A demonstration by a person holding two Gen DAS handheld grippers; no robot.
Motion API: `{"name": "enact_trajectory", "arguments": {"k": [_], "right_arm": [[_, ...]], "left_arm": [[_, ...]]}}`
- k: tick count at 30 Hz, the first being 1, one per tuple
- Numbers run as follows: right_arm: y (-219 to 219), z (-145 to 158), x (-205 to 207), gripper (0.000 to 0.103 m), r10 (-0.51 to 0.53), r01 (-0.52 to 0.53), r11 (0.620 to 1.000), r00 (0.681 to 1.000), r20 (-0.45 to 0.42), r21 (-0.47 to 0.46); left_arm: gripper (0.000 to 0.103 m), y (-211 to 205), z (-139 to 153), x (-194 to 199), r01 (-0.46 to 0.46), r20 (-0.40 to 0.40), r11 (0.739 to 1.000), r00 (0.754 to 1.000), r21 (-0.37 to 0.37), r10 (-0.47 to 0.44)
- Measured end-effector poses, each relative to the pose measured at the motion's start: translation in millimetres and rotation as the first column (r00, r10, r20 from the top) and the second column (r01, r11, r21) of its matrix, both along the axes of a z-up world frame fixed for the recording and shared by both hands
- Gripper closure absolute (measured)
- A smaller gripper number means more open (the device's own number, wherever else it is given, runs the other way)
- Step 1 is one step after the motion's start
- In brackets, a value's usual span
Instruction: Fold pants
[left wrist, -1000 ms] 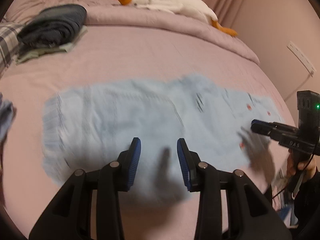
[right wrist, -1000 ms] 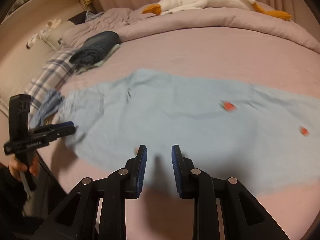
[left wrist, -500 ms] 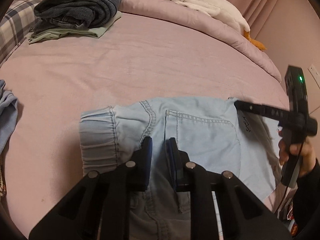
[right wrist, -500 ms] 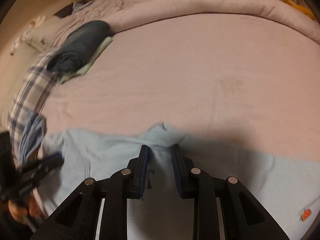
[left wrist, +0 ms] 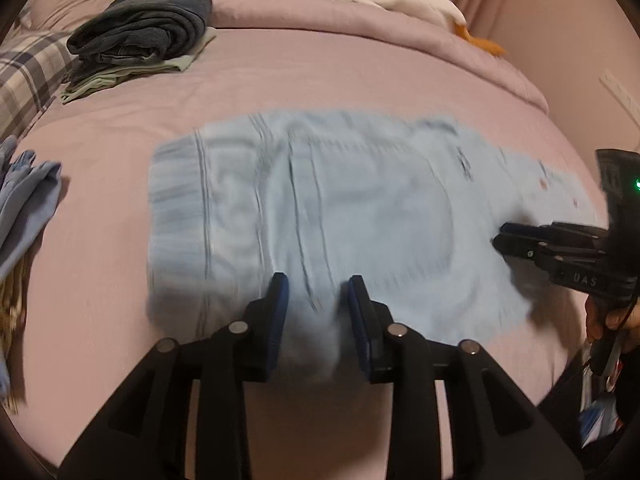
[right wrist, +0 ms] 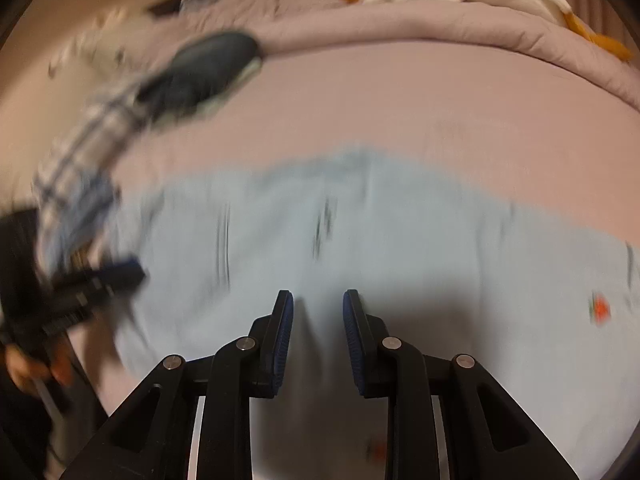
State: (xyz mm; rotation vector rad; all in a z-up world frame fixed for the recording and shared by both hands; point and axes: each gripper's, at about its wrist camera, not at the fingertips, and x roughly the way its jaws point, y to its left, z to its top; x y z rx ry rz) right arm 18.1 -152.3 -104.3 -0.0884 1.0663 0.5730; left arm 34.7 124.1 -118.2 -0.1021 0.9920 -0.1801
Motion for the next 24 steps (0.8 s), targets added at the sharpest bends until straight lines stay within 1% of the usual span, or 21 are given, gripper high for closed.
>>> {"name": "enact_trajectory", "arguments": {"k": [2,3,4,6,9,11,12,13,14,15,17,19,20,21,23,24], "right_arm": [[-0.5,-0.4,-25.7,0.074,0.020,-0.019,1.000,0.999,0.047,-0.020],[-1.4,-0.2,-36.7,0.071,0.034,-0.033,0.999,0.998,0.048,-0.028],[-2.7,0.7,-44.3,0.071,0.040,-0.039,0.999,0.998,0.048,-0.032],[-11.1,2.2,-54.3,0.071,0.041,-0.040,0.999,0.999,0.024,-0.012],[-35.3,6.4,-55.1,0.071,0.016,-0.013,0.997,0.999,-0.040,0.075],[-59.4,13.0,-51.2,0.071,-0.045,0.054,0.988,0.997,-0.067,0.147],[-68.7,17.3,-49.8,0.071,-0.081,0.090,0.982,0.995,-0.062,0.168],[-83.5,22.9,-47.9,0.067,-0.137,0.144,0.970,0.989,-0.049,0.195],[-103.5,27.9,-46.0,0.064,-0.203,0.206,0.953,0.978,-0.036,0.220],[-126.8,31.7,-42.8,0.058,-0.282,0.280,0.928,0.959,-0.028,0.244],[-167.5,35.0,-37.2,0.057,-0.424,0.417,0.860,0.905,-0.044,0.295],[-215.8,36.4,-36.3,0.056,-0.571,0.559,0.751,0.817,-0.080,0.351],[-237.1,36.7,-37.6,0.056,-0.626,0.608,0.701,0.775,-0.088,0.373],[-257.3,36.8,-38.6,0.056,-0.666,0.640,0.660,0.741,-0.089,0.393],[-272.4,38.2,-38.2,0.056,-0.708,0.672,0.627,0.703,-0.070,0.395],[-279.1,39.4,-36.9,0.056,-0.721,0.678,0.620,0.691,-0.053,0.394]], "left_arm": [[0.072,-1.7,-0.7,-12.1,0.013,0.005,1.000,1.000,0.000,-0.013],[0.072,-1.1,-0.5,-15.1,0.014,0.001,1.000,1.000,-0.008,-0.014],[0.072,0.4,-0.5,-19.1,0.016,-0.003,1.000,1.000,-0.016,-0.016],[0.072,3.5,-0.7,-22.7,0.019,-0.013,0.999,1.000,-0.026,-0.019],[0.072,5.0,1.3,-27.5,0.017,-0.022,0.999,1.000,-0.037,-0.018],[0.069,3.4,4.5,-32.9,0.018,-0.021,0.999,1.000,-0.034,-0.019],[0.064,2.6,6.3,-34.2,0.021,-0.020,0.999,1.000,-0.035,-0.022],[0.060,1.2,8.3,-34.7,0.024,-0.018,0.999,1.000,-0.036,-0.024],[0.058,-1.0,10.9,-35.2,0.023,-0.014,0.999,1.000,-0.038,-0.024],[0.054,-3.9,14.8,-33.7,0.021,-0.005,0.999,1.000,-0.042,-0.021],[0.053,-11.9,21.5,-32.6,0.027,0.010,0.998,1.000,-0.061,-0.027],[0.053,-22.1,25.9,-28.6,0.044,0.017,0.995,0.999,-0.094,-0.042],[0.053,-30.0,27.5,-25.2,0.060,0.019,0.992,0.998,-0.110,-0.058],[0.053,-40.6,27.7,-20.2,0.081,0.016,0.989,0.997,-0.120,-0.080],[0.053,-65.5,26.6,-9.6,0.124,0.004,0.986,0.992,-0.112,-0.124],[0.053,-75.8,26.2,-5.6,0.143,0.002,0.984,0.990,-0.109,-0.144]]}}
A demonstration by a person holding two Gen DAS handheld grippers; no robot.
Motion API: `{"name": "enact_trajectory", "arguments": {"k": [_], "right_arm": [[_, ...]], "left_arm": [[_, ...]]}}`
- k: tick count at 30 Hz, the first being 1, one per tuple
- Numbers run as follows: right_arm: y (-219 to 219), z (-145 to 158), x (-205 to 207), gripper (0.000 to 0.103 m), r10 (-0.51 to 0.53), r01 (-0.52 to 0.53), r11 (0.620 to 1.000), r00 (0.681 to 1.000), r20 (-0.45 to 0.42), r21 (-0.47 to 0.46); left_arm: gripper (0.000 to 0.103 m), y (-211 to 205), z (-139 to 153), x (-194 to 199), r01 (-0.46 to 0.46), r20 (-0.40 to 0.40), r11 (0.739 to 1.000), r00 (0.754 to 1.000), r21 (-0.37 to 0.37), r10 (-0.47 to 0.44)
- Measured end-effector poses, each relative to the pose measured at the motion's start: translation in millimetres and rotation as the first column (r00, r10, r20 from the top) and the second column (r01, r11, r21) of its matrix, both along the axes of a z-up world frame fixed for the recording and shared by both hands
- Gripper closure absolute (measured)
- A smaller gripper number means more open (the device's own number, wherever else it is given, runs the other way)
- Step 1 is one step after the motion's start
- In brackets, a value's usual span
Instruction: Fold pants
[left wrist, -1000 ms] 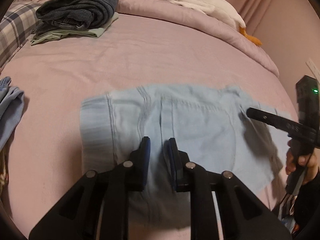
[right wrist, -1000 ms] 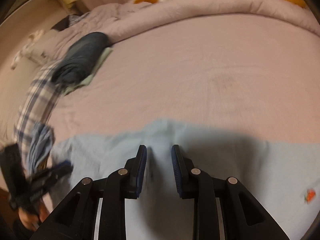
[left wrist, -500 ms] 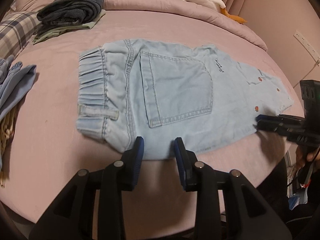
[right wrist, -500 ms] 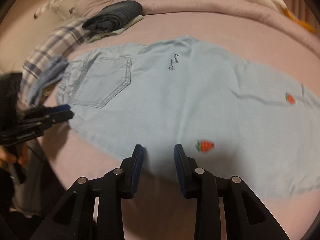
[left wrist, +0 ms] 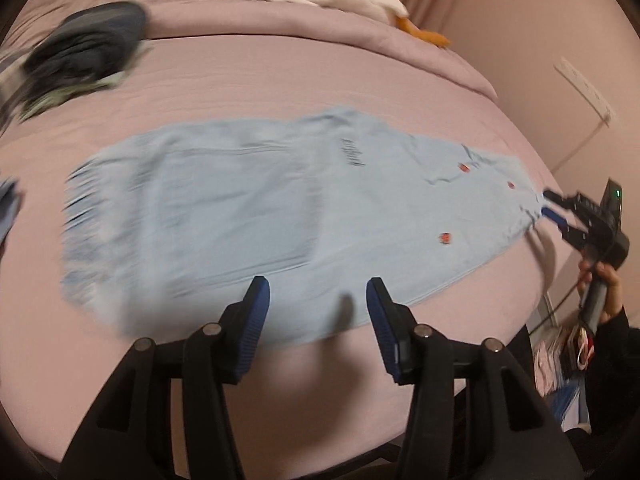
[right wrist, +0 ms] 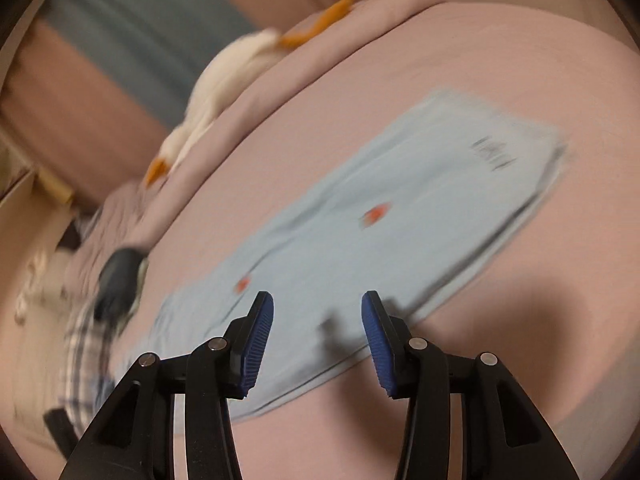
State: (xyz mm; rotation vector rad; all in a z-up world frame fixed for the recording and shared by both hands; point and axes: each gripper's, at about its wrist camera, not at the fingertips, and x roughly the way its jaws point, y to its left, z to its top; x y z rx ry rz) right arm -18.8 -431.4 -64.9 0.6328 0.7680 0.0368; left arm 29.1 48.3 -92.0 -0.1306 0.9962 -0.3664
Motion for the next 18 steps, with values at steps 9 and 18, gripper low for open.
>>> {"name": "enact_trajectory", "arguments": {"k": [9,18], "right_arm": [[-69.5,-19.2,31.8,0.056,-0.143,0.143,0.989,0.990,0.016,0.047],[-110.2,-42.2,2.9,0.072,-0.244,0.242,0.962,0.970,-0.005,0.130]], "left_arm": [[0.053,-101.4,-13.5,33.1,0.186,-0.056,0.983,0.981,0.011,-0.185],[0.045,-126.9,-24.2,47.9,0.213,-0.120,0.976,0.971,0.050,-0.206]]}}
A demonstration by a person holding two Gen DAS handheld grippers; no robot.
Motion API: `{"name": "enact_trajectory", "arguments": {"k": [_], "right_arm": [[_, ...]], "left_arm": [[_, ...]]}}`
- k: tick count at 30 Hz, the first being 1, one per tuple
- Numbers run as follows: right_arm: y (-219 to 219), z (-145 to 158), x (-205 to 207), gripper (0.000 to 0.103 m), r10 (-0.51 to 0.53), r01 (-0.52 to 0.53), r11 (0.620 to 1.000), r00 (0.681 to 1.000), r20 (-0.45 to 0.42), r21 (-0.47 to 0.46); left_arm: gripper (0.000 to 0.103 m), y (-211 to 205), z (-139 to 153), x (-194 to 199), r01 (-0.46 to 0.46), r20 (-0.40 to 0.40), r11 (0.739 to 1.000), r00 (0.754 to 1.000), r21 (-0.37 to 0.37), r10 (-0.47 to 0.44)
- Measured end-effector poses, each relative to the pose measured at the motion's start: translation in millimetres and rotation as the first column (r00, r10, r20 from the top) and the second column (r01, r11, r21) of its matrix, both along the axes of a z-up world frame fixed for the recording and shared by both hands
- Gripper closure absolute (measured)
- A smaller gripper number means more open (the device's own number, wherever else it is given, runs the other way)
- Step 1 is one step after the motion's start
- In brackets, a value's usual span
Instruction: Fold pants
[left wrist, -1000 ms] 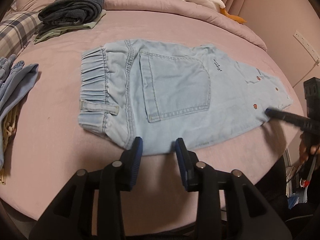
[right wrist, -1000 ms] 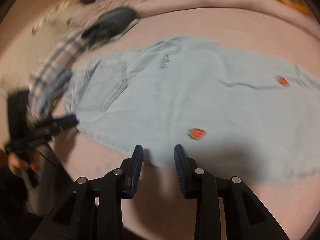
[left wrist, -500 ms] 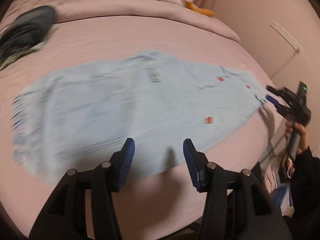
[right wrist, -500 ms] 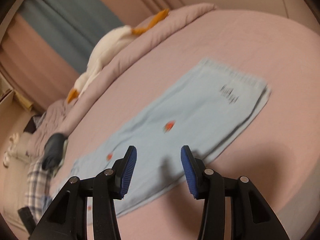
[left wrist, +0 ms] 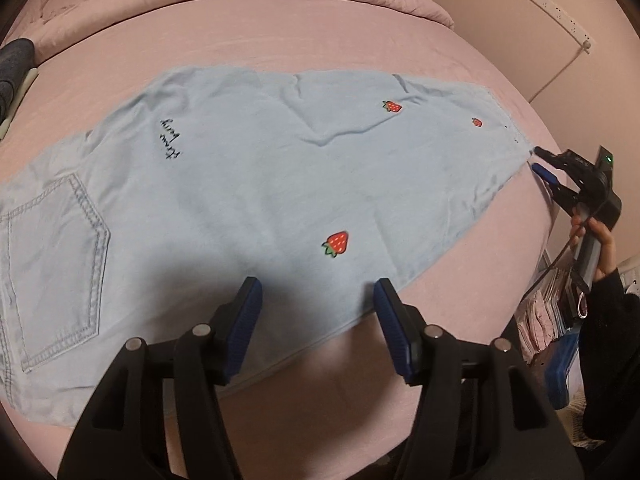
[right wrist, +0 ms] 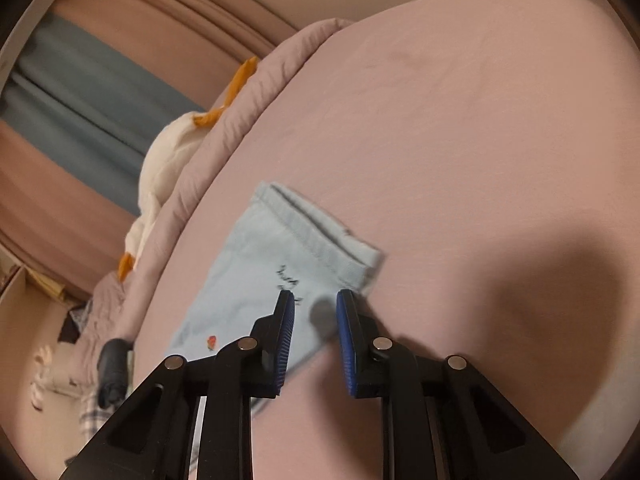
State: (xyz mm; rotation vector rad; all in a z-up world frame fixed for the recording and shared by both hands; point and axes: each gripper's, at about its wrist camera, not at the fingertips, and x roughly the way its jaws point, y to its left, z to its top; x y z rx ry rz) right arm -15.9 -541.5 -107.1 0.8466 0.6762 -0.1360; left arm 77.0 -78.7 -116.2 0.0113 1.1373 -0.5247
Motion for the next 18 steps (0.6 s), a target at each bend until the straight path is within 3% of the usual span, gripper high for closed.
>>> {"name": "enact_trajectory", "arguments": {"k": [3,4,11,14,18], "right_arm": [[-12.3,5.8,-12.3,0.051,-0.028,0.026,0.999,0.999,0.045,0.048],[-13.3,6.6,-11.7,0.049,-0.024,0.022,0.999,0.999,0.040,0.049],[-6.1,3.2,16.5,0.049,0.081,-0.081,0.997,0.997,-0.007,-0.008],[-9.2,0.5,25.0,0.049,0.111,-0.111,0.992,0.994,-0.008,-0.056],[-16.9,-2.1,30.3,0.049,0.101,-0.099,0.992,0.995,0.019,-0.084]], "left_arm": [[0.045,-10.2,6.8,1.0,0.014,0.002,0.999,1.000,-0.038,-0.014],[0.045,-15.7,8.6,3.2,0.020,-0.005,0.998,1.000,-0.066,-0.021],[0.045,-51.4,8.4,14.3,0.050,-0.062,0.978,0.996,-0.200,-0.064],[0.045,-58.9,8.3,20.5,0.048,-0.069,0.976,0.996,-0.212,-0.064],[0.046,-54.4,-4.9,32.6,-0.009,-0.135,0.973,0.991,-0.231,-0.022]]}}
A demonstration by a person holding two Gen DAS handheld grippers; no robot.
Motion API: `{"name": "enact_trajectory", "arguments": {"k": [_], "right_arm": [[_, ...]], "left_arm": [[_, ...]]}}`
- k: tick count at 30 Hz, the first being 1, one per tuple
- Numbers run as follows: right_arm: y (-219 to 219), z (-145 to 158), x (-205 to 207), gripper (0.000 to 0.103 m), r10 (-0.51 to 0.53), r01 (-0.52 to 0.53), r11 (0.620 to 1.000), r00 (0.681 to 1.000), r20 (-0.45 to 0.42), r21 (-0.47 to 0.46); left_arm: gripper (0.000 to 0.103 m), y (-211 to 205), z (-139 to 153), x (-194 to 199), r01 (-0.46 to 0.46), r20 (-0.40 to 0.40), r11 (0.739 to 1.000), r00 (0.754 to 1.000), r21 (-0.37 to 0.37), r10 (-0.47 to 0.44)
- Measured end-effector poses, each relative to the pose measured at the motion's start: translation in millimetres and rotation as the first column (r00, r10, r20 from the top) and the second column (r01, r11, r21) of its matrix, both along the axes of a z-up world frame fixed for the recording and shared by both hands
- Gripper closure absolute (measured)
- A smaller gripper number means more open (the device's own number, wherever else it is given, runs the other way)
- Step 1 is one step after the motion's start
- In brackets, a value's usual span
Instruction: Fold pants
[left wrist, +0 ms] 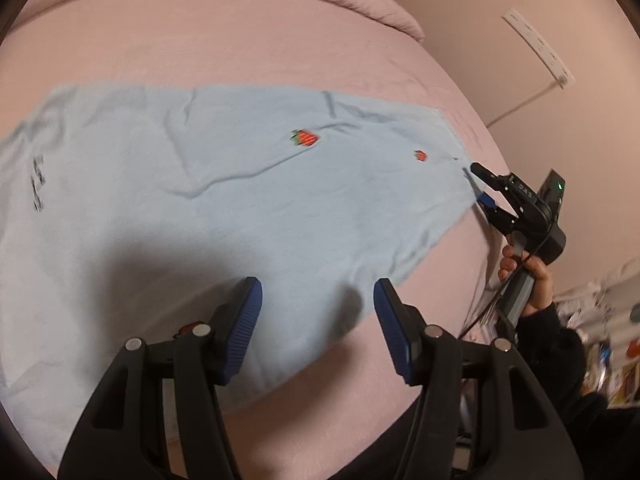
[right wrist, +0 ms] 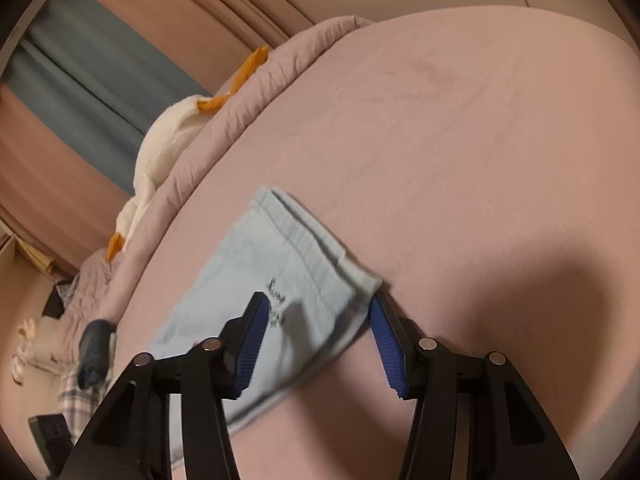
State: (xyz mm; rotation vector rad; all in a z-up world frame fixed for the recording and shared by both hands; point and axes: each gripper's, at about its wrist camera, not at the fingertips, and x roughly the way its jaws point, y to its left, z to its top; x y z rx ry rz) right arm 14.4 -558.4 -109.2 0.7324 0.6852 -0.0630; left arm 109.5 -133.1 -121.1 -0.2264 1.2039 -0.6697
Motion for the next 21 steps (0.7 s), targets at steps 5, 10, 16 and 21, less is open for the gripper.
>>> {"name": "enact_trajectory", "arguments": {"k": [5,10,16,21], "right_arm": [[-4.3,-2.1,-0.6,0.077,-0.014,0.014,1.000,1.000,-0.001,-0.005],[15.6,25.4,-4.3,0.083,-0.008,0.012,0.996,0.999,0.043,-0.086],[89.3,76.3,-5.4,0.083,0.190,-0.152,0.951,0.974,0.120,-0.271],[173.4,88.1,-9.8,0.083,0.389,-0.314,0.852,0.915,0.105,-0.418]], "left_arm": [[0.047,14.4,-3.0,-1.0,-0.029,-0.036,0.998,0.999,-0.048,0.027],[0.046,14.3,-1.2,-0.5,-0.022,-0.032,0.999,0.999,-0.041,0.021],[0.045,17.3,19.4,3.3,-0.033,-0.018,0.980,0.999,-0.197,0.030],[0.038,10.8,27.3,16.7,-0.053,-0.065,0.930,0.997,-0.365,0.031]]}}
